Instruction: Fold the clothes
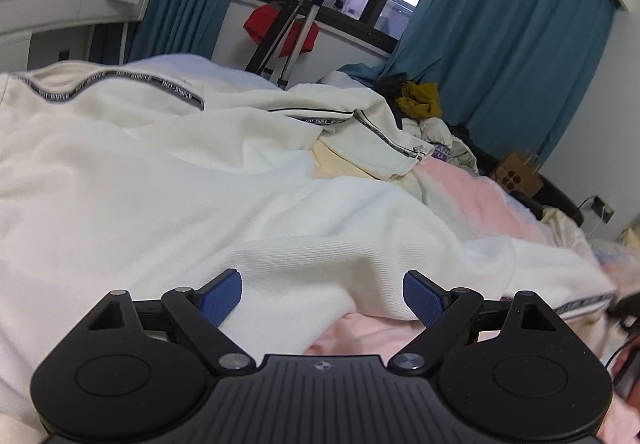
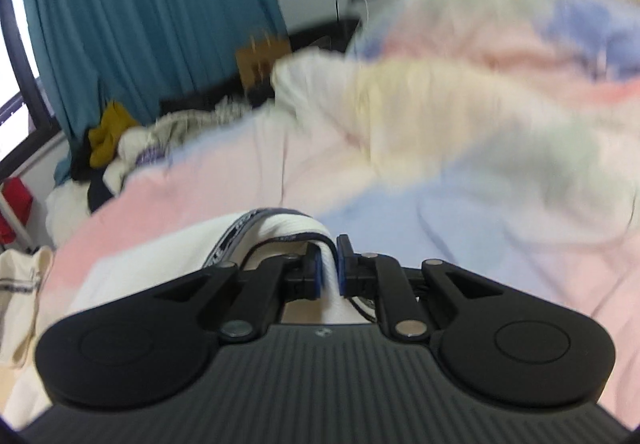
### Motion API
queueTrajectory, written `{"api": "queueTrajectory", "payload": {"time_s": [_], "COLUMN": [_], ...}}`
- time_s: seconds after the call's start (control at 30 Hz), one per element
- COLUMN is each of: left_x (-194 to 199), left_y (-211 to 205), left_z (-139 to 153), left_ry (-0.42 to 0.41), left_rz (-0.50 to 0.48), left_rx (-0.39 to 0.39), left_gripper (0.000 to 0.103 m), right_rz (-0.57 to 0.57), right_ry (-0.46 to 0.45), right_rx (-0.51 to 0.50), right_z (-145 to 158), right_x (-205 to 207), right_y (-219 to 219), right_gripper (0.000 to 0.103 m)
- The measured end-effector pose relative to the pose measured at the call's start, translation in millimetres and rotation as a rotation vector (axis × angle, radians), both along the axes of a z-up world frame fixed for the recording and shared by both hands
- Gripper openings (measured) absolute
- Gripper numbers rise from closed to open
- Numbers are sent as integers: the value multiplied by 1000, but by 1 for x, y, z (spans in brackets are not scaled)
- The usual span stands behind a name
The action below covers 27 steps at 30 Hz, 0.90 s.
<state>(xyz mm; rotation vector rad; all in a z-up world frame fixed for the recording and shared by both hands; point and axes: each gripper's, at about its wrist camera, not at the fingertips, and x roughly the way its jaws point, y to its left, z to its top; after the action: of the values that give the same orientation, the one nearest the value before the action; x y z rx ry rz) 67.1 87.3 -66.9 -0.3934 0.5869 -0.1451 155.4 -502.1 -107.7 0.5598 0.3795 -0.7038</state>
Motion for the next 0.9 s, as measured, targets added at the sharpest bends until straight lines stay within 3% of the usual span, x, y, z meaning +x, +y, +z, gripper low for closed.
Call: {"api": "queueTrajectory", "payload": {"time_s": [0.3, 0.5, 0.57, 0.63, 0.67, 0.83, 0.9], "left_x": [-22, -53, -64, -70, -70, -79, -82], "left_y": [41, 80, 96, 114, 124, 159, 160], "left_z": [17, 31, 34, 32, 30, 12, 3], "left_ry": [111, 204, 243, 310, 349, 458, 524], "left_rz": [81, 170, 225, 286, 309, 410, 446], "left_rx": [-226, -398, -438, -473, -497, -679, -733], "left_gripper": [90, 91, 93, 93, 93, 93, 93], "right_rz": [50, 84, 87, 85, 84, 129, 147], "right_ry": [14, -8, -25, -58, -78, -194, -201], "right_rx": [171, 201, 204, 198, 199, 301, 338], "right_z": [-5, 9, 15, 24, 28, 37, 35], "right_x": [-26, -55, -67, -79, -84, -111, -112], "right_y": [-1, 10, 13, 16, 18, 23, 25], "right_gripper": [15, 39, 57, 81, 85, 85, 85]}}
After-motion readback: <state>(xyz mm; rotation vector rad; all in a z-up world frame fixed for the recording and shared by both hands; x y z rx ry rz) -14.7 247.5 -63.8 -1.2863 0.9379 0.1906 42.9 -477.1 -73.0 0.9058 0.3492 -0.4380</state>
